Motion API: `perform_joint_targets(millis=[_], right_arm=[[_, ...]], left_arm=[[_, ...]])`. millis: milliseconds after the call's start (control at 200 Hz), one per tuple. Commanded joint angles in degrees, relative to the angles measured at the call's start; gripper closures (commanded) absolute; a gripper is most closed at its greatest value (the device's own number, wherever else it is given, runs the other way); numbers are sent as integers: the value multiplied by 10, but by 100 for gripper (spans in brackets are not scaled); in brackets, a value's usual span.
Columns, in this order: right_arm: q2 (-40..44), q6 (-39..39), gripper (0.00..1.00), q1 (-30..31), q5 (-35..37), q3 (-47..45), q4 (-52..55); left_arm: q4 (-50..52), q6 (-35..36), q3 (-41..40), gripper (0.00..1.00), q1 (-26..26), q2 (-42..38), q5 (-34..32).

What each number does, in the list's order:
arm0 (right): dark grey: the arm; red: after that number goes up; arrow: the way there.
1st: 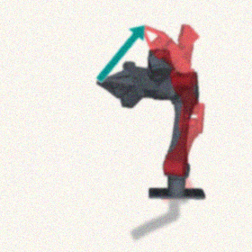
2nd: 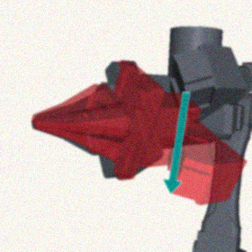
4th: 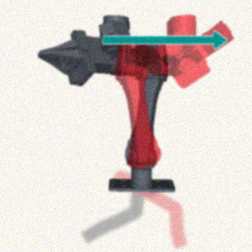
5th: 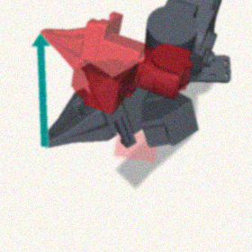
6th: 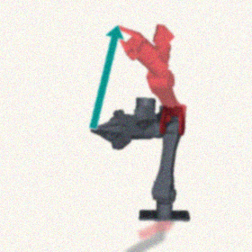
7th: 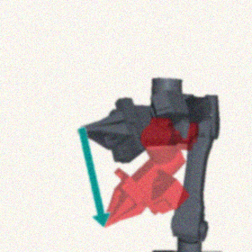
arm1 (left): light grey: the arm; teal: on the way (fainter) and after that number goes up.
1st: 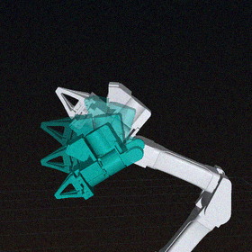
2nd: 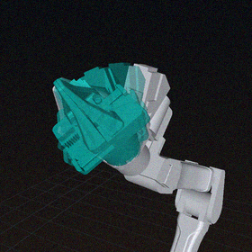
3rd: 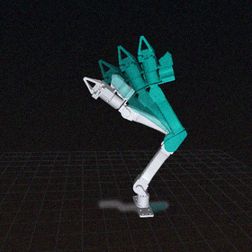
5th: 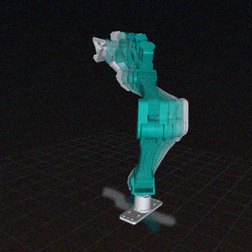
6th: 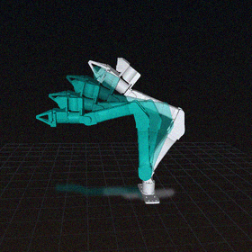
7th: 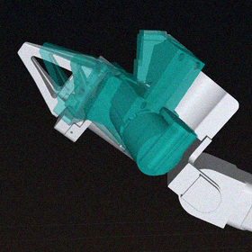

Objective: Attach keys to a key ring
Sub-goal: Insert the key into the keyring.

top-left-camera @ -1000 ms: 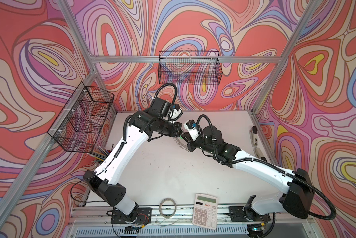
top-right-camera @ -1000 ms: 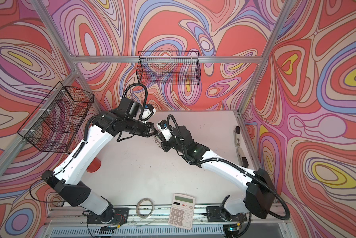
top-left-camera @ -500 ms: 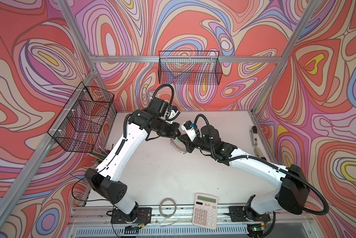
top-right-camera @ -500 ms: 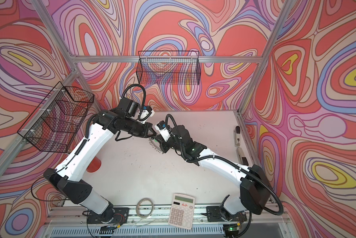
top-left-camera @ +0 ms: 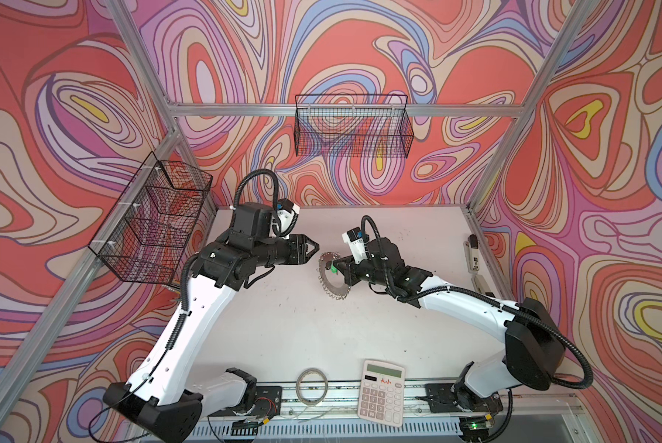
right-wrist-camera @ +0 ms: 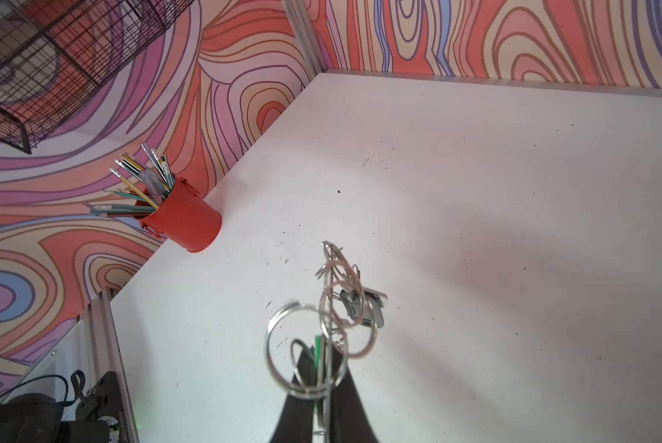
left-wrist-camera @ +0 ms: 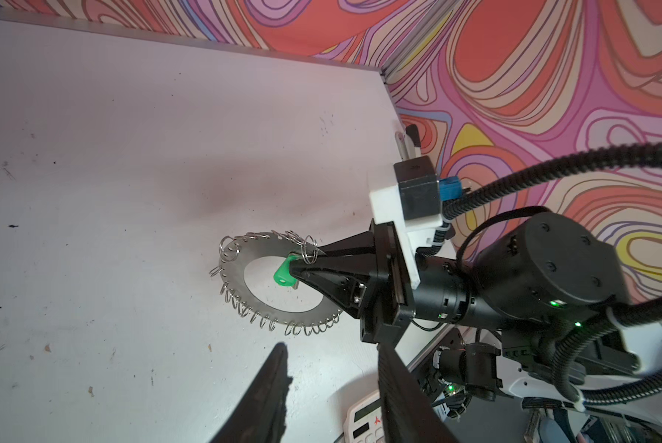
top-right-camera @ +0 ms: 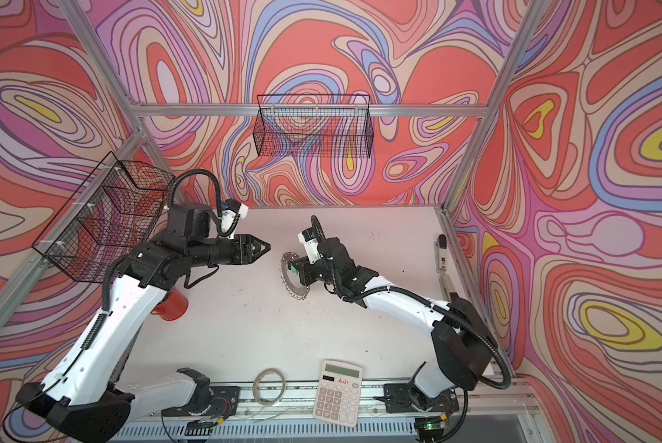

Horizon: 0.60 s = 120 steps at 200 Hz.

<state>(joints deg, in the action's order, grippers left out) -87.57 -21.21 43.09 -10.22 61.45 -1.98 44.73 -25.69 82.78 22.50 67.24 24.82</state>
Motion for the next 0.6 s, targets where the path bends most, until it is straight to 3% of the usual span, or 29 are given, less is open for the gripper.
perform_joint_targets(millis=[0,115,596], right_arm=[[15,-63,100,-1,27,29,1],[28,-69,100,-1,43,29,9],[31,-69,100,-1,21,26,-8]], left_arm=[[-112,-68,-69,62,0,-28,-9],[-168,-101,-112,64,6,-31,18],[-248,-124,-144,67,39,34,57]])
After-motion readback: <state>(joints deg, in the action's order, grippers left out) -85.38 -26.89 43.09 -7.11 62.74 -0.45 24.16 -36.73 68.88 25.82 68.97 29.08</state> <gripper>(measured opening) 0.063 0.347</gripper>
